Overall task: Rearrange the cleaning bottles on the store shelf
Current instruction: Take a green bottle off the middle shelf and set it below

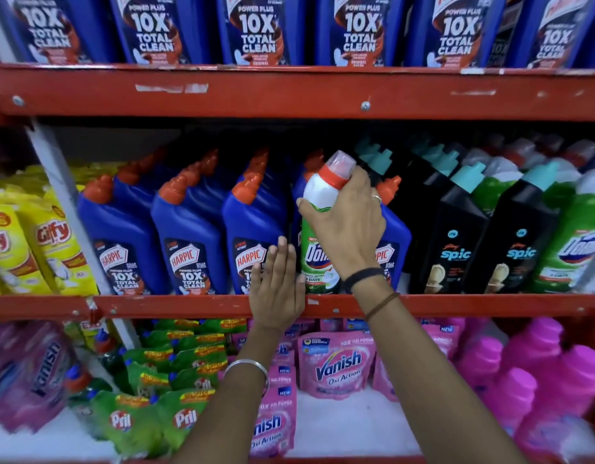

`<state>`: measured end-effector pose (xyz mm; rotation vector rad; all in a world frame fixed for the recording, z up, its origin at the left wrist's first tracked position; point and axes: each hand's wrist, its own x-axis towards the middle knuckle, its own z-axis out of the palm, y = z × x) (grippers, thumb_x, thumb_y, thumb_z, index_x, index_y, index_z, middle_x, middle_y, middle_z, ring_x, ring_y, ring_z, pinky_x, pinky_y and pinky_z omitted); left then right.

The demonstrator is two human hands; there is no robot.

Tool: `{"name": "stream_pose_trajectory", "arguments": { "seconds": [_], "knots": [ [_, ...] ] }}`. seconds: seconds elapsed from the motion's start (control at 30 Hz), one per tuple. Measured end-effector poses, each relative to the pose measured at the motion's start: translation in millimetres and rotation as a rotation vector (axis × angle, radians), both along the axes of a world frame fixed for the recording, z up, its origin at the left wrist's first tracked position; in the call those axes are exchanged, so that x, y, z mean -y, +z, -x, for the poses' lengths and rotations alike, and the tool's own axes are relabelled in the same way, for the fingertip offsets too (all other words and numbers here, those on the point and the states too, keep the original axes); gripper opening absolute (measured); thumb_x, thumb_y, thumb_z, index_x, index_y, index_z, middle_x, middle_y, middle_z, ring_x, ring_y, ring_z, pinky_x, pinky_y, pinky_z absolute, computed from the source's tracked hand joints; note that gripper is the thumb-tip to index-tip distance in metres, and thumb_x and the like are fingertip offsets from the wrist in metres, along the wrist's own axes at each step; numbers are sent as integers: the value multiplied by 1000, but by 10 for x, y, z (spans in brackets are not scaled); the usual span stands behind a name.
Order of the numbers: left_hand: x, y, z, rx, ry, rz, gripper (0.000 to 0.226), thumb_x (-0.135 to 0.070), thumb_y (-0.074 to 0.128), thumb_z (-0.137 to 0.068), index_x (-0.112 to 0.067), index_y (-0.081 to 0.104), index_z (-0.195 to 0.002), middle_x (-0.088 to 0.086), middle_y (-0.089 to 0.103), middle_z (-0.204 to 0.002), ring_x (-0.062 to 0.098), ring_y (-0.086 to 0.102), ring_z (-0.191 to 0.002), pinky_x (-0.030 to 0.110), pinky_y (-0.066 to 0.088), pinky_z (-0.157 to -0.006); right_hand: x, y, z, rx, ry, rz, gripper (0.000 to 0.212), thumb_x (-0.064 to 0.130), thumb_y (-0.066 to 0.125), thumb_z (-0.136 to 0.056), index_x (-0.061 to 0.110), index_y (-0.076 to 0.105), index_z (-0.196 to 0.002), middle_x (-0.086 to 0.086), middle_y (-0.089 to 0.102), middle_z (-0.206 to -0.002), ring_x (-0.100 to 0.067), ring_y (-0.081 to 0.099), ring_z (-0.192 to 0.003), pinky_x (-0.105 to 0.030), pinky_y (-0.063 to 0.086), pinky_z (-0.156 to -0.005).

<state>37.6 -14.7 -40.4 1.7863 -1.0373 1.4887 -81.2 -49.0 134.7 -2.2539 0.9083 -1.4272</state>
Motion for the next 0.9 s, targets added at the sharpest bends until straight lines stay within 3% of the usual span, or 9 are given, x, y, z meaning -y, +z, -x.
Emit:
{"name": "stream_pose_trajectory", "arguments": {
  "seconds": [0.33,0.43,0.6,0.7,0.9],
  "knots": [
    [-47,33,86,-38,6,-32,58,-33,13,-103,-12,-5,-154,0,-11,-161,13,-7,-148,35,-11,-119,-309,-165,805,389,38,-8,82,51,81,-62,10,47,-124,-4,65,-116,-24,63,-104,-34,48,-82],
    [-54,57,88,-42,17,-41,59,-33,15,-103,-12,-6,-154,-1,-13,-161,12,-8,-148,35,-12,-119,-361,-301,1031,335,60,-42,79,50,83,-60,15,48,-122,-1,66,-112,-21,64,-99,-35,51,-80],
    [-34,17,84,-25,15,-50,62,-32,21,-101,-12,-6,-154,-1,-14,-161,12,-9,-148,36,-10,-118,-302,-928,1187,180,89,-194,74,38,87,-59,20,49,-120,9,60,-103,-12,58,-90,-21,41,-66],
    [-28,4,40,-19,19,-57,66,-31,24,-100,-12,-9,-153,-2,-17,-160,12,-11,-147,35,-11,-118,-194,-1464,1155,97,91,-310,74,36,88,-57,22,49,-118,3,65,-108,-19,62,-94,-31,50,-73],
    [-22,-17,22,-19,6,-63,71,-30,30,-97,-14,-12,-152,-4,-19,-159,10,-13,-147,34,-12,-118,-34,-2252,983,-24,35,-475,74,34,86,-59,25,48,-122,0,64,-116,-23,61,-102,-35,50,-81]
  ]
}}
